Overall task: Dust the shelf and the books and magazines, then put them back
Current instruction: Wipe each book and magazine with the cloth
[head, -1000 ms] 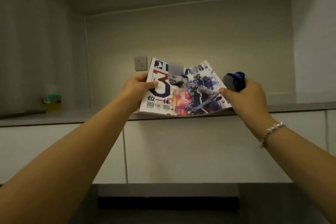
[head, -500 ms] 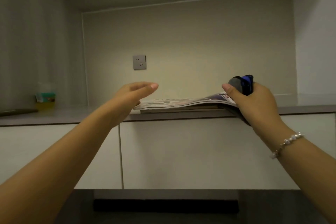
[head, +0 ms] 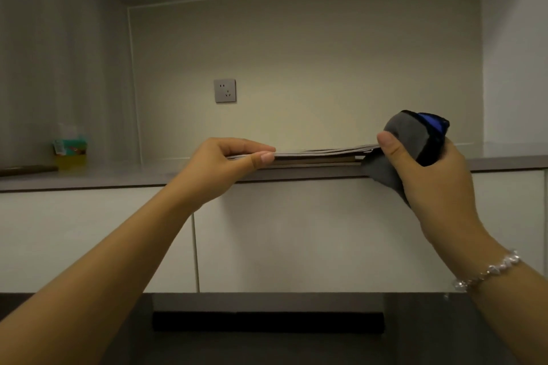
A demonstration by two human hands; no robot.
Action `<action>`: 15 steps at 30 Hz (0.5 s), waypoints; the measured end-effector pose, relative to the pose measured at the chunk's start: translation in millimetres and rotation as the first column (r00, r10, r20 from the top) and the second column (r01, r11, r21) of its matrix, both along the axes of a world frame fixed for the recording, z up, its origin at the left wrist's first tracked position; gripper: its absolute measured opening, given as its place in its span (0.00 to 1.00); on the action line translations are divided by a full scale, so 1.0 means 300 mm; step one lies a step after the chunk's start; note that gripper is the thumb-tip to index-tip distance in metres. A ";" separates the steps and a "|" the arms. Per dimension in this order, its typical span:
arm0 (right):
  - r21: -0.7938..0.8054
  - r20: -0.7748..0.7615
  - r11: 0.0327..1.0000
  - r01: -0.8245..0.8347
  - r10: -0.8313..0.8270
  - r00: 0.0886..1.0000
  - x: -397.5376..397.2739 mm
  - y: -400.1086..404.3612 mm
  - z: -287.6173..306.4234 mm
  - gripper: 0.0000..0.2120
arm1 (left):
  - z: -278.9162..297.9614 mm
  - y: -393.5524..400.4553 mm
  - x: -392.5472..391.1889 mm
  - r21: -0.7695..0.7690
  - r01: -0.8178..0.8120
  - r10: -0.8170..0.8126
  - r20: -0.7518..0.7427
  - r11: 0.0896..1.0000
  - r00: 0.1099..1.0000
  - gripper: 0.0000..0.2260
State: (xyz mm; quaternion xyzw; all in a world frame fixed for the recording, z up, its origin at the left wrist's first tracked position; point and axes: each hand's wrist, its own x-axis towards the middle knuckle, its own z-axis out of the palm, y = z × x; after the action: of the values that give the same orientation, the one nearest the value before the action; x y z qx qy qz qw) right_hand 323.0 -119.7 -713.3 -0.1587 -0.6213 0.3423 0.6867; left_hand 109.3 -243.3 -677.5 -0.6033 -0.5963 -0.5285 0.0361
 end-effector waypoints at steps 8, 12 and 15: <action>-0.085 -0.139 0.991 -0.106 0.093 0.986 -0.002 -0.065 -0.097 0.15 | -0.043 0.084 0.003 0.083 -0.205 0.199 0.072 0.975 0.977 0.08; -0.146 -0.133 0.977 -0.158 0.139 0.981 -0.039 -0.093 -0.164 0.15 | -0.068 0.121 0.004 0.141 -0.320 0.306 0.112 0.937 0.945 0.09; -0.182 -0.118 0.967 -0.177 0.158 0.980 -0.066 -0.102 -0.220 0.14 | -0.112 0.129 0.056 0.238 -0.391 0.380 0.094 0.889 0.920 0.10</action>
State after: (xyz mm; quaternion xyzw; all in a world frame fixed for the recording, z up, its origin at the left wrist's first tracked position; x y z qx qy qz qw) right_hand 303.1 -150.4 -779.4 -0.1531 -0.5605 0.4651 0.6679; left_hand 126.1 -204.5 -711.2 -0.4514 -0.6327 -0.5954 0.2033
